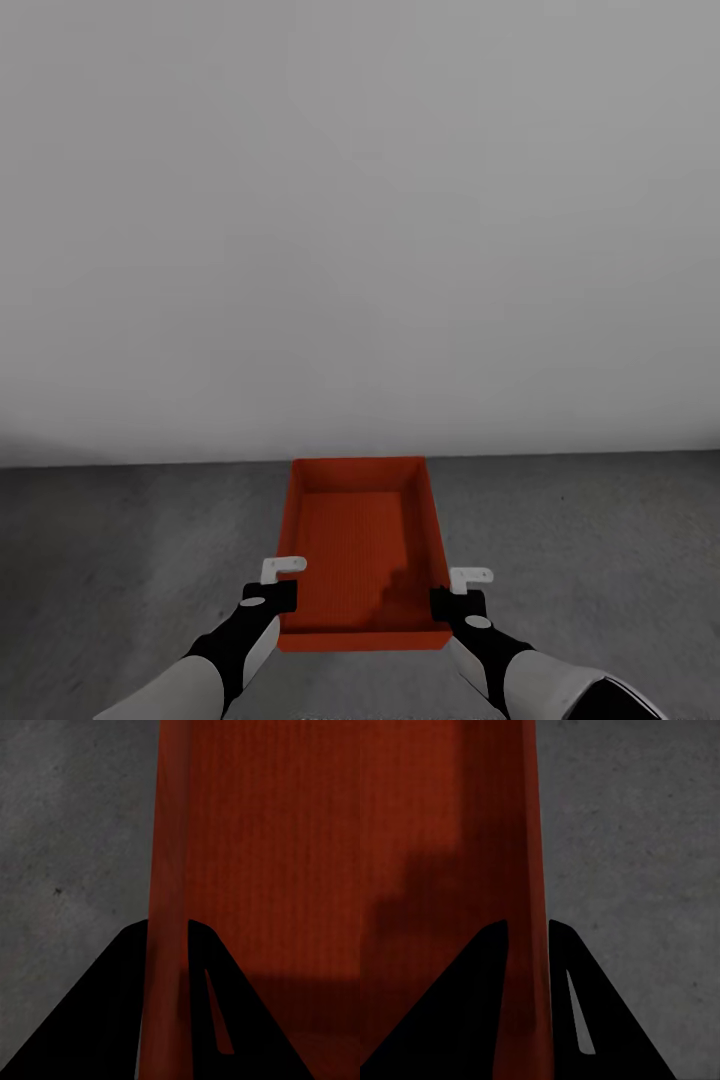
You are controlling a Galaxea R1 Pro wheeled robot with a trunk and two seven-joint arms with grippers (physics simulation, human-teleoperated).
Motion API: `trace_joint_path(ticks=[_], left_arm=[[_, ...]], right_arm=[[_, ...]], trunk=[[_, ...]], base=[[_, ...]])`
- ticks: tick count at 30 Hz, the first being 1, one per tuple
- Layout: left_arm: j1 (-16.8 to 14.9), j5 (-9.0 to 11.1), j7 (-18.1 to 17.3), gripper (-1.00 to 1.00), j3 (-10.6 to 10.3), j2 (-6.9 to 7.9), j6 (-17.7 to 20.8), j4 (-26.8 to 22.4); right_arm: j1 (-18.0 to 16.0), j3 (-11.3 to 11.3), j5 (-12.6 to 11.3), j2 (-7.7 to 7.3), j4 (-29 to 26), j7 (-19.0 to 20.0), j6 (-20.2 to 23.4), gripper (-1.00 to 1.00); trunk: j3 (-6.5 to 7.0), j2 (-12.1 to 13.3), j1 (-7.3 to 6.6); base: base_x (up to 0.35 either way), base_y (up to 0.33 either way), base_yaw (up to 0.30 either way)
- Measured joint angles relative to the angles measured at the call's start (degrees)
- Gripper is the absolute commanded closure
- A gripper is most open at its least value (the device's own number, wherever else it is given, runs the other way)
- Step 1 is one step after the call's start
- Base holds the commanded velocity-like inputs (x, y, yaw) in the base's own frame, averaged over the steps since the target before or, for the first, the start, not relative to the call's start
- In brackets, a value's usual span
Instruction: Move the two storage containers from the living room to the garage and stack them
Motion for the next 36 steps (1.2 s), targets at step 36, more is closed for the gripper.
trace_joint_path(ticks=[36], left_arm=[[0.01,1.52,-0.05,1.00,-1.57,0.29,0.00,-0.19]], right_arm=[[-0.02,-0.17,0.11,0.04,-0.01,-0.03,-0.16,1.00]], trunk=[[-6.65,-12.02,6.58]], base=[[0.000,0.000,0.000]])
